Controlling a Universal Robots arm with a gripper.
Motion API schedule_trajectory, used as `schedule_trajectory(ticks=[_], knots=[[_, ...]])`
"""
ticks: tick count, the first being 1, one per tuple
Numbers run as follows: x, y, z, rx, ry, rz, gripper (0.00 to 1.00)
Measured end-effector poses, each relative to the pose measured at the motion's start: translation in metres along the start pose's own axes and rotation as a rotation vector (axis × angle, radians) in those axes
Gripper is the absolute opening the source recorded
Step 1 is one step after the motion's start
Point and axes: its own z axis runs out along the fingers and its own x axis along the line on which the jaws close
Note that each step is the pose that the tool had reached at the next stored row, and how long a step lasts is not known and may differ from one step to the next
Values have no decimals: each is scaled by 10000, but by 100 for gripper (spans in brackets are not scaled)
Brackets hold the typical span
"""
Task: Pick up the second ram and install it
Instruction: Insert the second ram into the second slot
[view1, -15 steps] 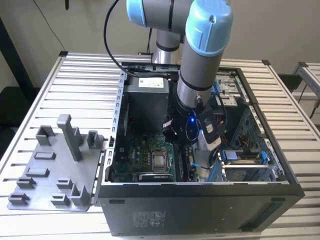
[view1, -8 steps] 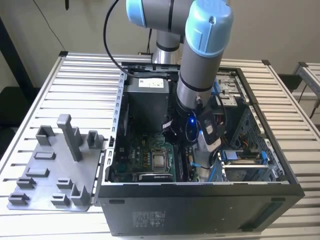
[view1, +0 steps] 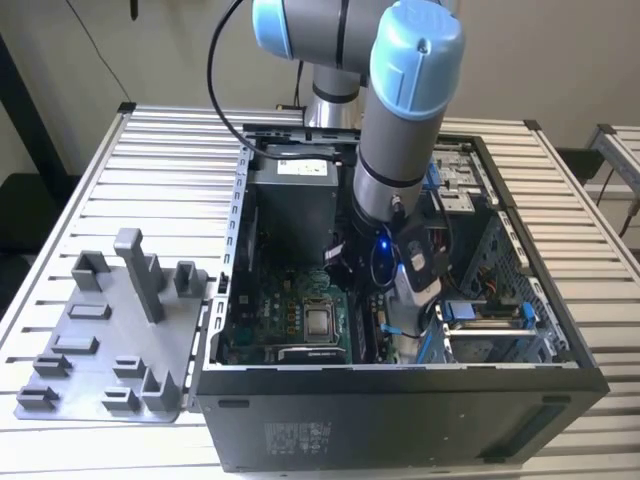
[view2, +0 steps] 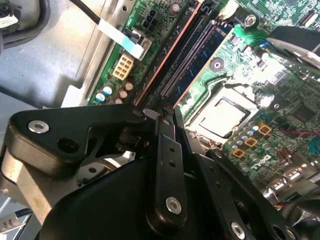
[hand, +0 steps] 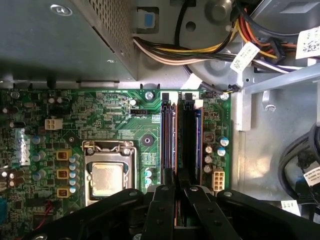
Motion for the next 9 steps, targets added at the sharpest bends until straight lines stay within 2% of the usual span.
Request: schedule_trajectory(ticks=[9], knots=[[0, 2, 9, 0, 1, -30, 14]])
